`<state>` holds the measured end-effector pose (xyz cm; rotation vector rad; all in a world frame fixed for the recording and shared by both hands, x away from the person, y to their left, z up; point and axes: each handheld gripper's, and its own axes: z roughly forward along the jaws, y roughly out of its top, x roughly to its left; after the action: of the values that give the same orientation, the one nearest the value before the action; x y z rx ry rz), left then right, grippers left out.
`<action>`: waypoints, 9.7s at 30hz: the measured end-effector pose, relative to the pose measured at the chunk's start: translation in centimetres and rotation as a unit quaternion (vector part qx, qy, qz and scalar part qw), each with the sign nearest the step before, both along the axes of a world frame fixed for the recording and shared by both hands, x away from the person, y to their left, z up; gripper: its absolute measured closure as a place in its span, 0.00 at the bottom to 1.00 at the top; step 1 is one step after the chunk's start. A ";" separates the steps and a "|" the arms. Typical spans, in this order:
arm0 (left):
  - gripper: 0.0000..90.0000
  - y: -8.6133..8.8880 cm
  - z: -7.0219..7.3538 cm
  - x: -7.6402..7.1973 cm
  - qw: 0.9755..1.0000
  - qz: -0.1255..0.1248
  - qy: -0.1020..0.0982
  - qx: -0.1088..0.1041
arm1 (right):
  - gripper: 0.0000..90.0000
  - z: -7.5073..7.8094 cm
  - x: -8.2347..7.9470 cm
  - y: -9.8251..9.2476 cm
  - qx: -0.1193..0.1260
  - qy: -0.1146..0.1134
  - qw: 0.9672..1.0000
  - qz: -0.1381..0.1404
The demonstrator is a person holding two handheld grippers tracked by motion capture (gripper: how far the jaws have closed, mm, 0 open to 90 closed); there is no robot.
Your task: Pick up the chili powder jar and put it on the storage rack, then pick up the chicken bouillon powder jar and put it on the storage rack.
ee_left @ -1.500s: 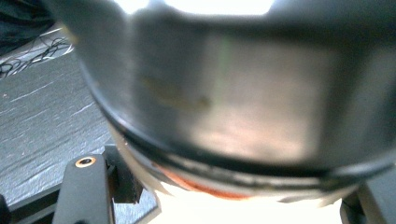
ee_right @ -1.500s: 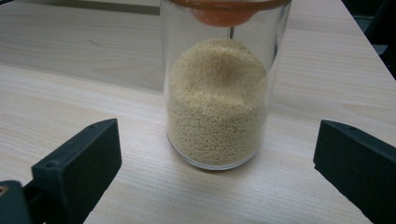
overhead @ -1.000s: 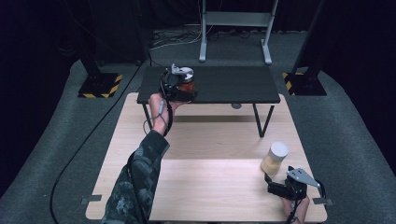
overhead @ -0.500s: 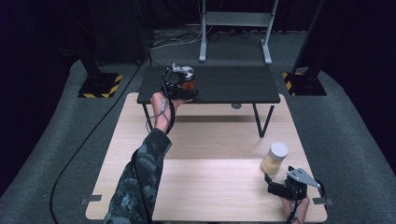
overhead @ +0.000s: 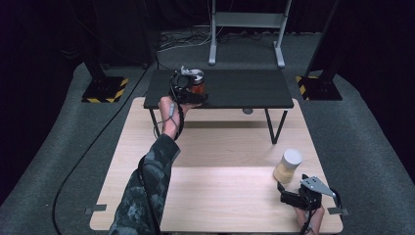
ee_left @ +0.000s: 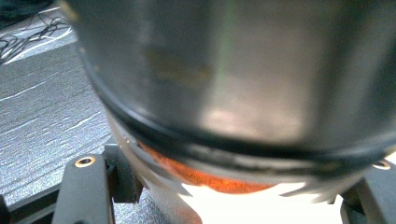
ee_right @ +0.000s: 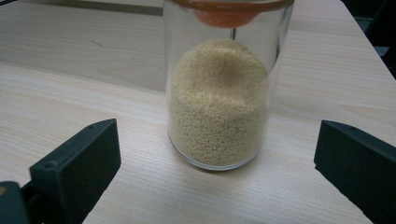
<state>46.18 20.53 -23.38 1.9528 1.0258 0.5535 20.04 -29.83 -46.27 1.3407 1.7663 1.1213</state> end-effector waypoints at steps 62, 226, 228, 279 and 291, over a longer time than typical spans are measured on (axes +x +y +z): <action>0.00 3.1 -10.6 -15.0 0.995 0.000 0.041 0.086 | 0.00 0.1 0.0 0.2 -0.004 0.002 1.000 -0.004; 0.01 4.3 -20.3 -19.7 0.994 0.068 0.079 0.044 | 0.37 4.8 2.5 1.1 0.021 -0.104 0.994 0.014; 0.01 4.3 -20.3 -19.7 0.994 0.068 0.079 0.044 | 0.37 5.2 2.6 1.1 0.020 -0.104 0.994 0.016; 0.00 4.3 -20.3 -19.6 0.994 0.066 0.078 0.045 | 0.37 14.4 7.1 2.8 -0.007 -0.128 0.990 0.066; 0.00 4.3 -20.3 -19.6 0.994 0.066 0.078 0.045 | 0.37 16.1 8.4 3.2 -0.014 -0.130 0.989 0.064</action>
<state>26.55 24.81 -43.72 2.0443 1.2539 0.5342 28.46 -26.60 -30.21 1.0242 1.6869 1.2721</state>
